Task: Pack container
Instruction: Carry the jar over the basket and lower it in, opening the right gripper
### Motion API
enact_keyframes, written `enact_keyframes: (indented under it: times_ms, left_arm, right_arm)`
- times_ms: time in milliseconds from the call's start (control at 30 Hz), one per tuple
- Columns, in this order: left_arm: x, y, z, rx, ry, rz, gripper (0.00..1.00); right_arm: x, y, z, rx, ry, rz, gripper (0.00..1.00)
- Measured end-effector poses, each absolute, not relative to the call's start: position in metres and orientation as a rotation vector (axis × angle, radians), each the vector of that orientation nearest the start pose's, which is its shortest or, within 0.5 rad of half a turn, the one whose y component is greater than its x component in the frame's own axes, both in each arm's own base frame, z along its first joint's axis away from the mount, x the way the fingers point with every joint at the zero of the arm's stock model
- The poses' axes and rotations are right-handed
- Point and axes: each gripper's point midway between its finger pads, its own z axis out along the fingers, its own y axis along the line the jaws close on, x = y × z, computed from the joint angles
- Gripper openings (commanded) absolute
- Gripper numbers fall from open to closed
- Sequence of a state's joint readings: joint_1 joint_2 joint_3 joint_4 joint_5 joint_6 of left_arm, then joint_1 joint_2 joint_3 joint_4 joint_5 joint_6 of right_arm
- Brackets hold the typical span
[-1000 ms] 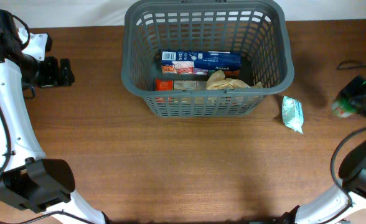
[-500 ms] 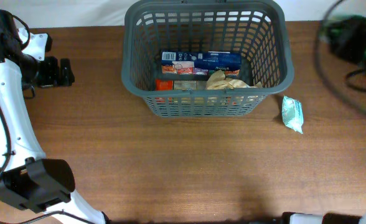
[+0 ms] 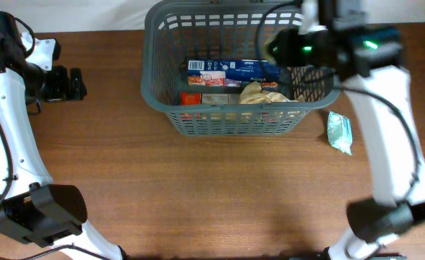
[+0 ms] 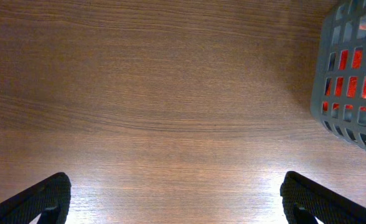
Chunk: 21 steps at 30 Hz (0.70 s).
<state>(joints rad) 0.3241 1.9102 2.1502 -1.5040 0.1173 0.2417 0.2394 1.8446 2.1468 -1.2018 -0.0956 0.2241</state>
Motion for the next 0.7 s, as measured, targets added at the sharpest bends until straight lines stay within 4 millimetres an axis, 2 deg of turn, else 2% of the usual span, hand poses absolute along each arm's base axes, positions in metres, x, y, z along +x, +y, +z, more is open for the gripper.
enact_keyframes:
  times_ms: [67, 167, 400, 433, 533, 600, 700]
  left_arm:
    - [0.391, 0.11, 0.246, -0.091, 2.813, -0.037, 0.99]
    - [0.391, 0.11, 0.246, -0.091, 2.813, -0.037, 0.99]
    - [0.391, 0.11, 0.246, -0.09, 2.813, -0.037, 0.99]
    - [0.391, 0.11, 0.246, -0.091, 2.813, -0.037, 0.99]
    - [0.391, 0.11, 0.246, -0.09, 2.813, -0.037, 0.99]
    - [0.391, 0.11, 0.246, -0.091, 2.813, -0.037, 0.99]
    - [0.391, 0.11, 0.246, -0.091, 2.813, -0.037, 0.99]
  right_arm:
    - [0.454, 0.138, 0.27, -0.082, 2.57, 0.317, 0.09]
    - [0.462, 0.159, 0.235, -0.129, 2.635, 0.327, 0.09]
    - [0.468, 0.204, 0.183, -0.236, 2.711, 0.349, 0.1]
    - [0.468, 0.208, 0.175, -0.245, 2.724, 0.347, 0.15]
    - [0.468, 0.215, 0.154, -0.263, 2.767, 0.338, 0.38]
    - [0.468, 0.217, 0.14, -0.268, 2.795, 0.333, 0.47]
    - [0.468, 0.217, 0.133, -0.283, 2.806, 0.327, 0.56]
